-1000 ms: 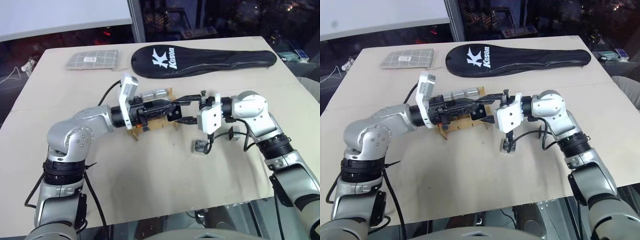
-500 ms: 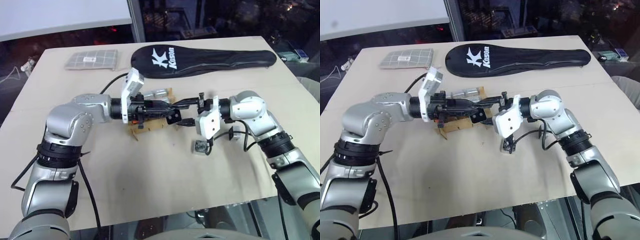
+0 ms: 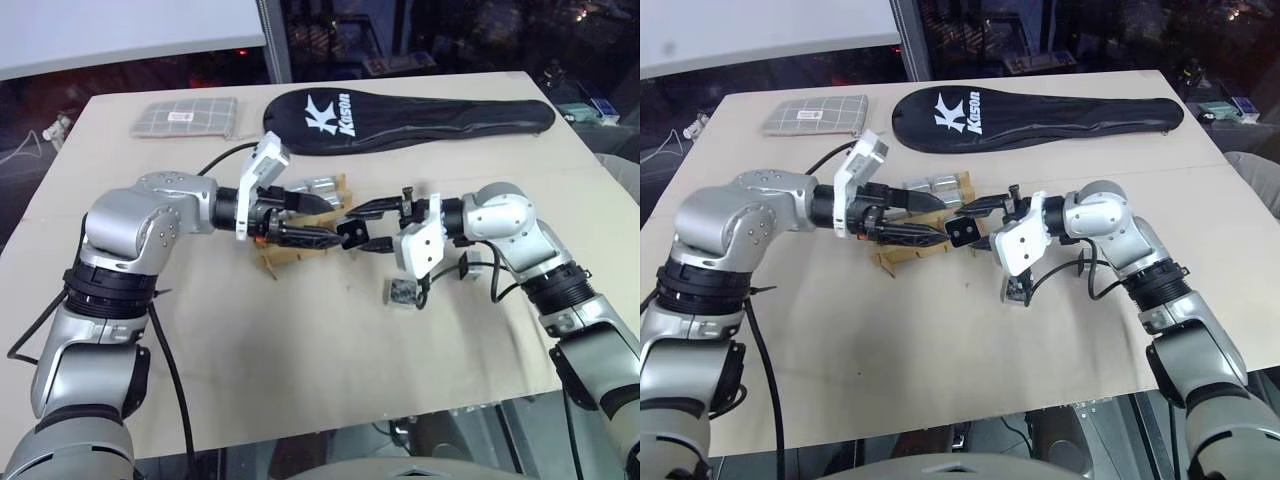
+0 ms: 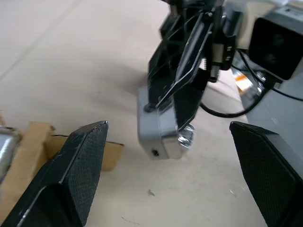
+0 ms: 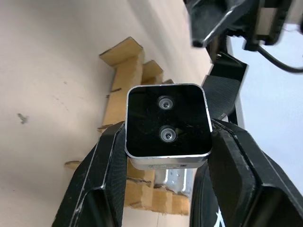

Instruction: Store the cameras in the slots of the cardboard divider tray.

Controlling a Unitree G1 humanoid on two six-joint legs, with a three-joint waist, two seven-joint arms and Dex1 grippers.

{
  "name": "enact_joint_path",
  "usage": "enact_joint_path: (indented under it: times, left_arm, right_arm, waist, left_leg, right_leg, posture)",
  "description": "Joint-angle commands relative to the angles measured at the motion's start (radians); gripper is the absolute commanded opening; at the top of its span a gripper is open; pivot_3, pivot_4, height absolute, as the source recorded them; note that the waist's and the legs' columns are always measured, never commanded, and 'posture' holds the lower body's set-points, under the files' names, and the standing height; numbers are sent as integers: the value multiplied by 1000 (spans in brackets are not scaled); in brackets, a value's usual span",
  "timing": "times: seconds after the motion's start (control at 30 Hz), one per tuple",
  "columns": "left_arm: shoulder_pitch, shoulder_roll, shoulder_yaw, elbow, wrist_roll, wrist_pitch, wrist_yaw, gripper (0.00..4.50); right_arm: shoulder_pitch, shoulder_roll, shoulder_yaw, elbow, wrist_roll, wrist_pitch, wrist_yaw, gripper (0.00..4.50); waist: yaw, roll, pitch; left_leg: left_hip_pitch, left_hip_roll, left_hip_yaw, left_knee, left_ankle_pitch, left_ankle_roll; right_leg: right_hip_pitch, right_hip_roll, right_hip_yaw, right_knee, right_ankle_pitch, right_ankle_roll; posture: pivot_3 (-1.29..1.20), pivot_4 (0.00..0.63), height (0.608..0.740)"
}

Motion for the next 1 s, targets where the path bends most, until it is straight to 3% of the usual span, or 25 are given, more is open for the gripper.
enact_joint_path:
  times: [0.03, 0.07, 0.13, 0.3, 0.67, 0.73, 0.87, 1.0]
  left_arm:
    - [-29, -4, -13, 10, 21, 0, -32, 3761]
    - [-30, -12, -15, 14, 24, 2, -30, 3756]
    - [-28, -15, -24, 15, 29, -1, -44, 3128]
    - [-37, -24, -19, 35, 43, -6, -51, 720]
    - [-18, -18, -9, 20, 61, -25, -60, 719]
    - [-13, -7, -8, 21, 73, -50, -73, 719]
    - [-3, 18, -5, 43, 108, -154, -132, 719]
    - [-4, 27, 40, 93, 131, -263, -151, 719]
  right_arm:
    - [-38, 1, -9, -25, 8, -26, -16, 1868]
    - [-39, 3, -7, -30, 9, -26, -16, 1868]
    - [-40, 6, -4, -35, 7, -26, -17, 1868]
    - [-35, 1, -5, -35, 5, -25, -18, 1868]
    - [9, -16, -3, -80, 25, 94, 16, 1868]
    - [20, -19, -5, -100, 41, 120, 25, 2917]
    - [45, -5, -32, -135, 105, 165, 12, 4427]
    - [134, -50, -85, -253, 262, 334, 44, 4427]
  waist:
    - [0, 0, 0]
    - [0, 0, 0]
    - [0, 0, 0]
    - [0, 0, 0]
    - [0, 0, 0]
    - [0, 0, 0]
    - [0, 0, 0]
    - [3, 0, 0]
  left_leg:
    - [0, 0, 0, 0, 0, 0]
    - [0, 0, 0, 0, 0, 0]
    - [0, 0, 0, 0, 0, 0]
    - [0, 0, 0, 0, 0, 0]
    - [0, 0, 0, 1, 0, 0]
    - [0, 0, 0, 1, 0, 0]
    - [0, 0, 0, 1, 0, 0]
    - [0, 0, 0, 2, 0, 0]
  right_leg:
    - [0, 0, 0, 0, 0, 0]
    - [0, 0, 0, 0, 0, 0]
    - [0, 0, 0, 0, 0, 0]
    - [0, 0, 0, 1, 0, 0]
    - [0, 0, 0, 2, 0, 0]
    - [0, 0, 0, 2, 0, 0]
    - [0, 0, 0, 2, 0, 0]
    - [0, 0, 0, 3, 0, 0]
  posture:
    - [0, 150, 740]
    - [0, 150, 740]
    - [0, 150, 740]
    - [0, 150, 740]
    - [0, 150, 740]
    - [0, 150, 740]
    - [0, 150, 740]
    - [0, 150, 740]
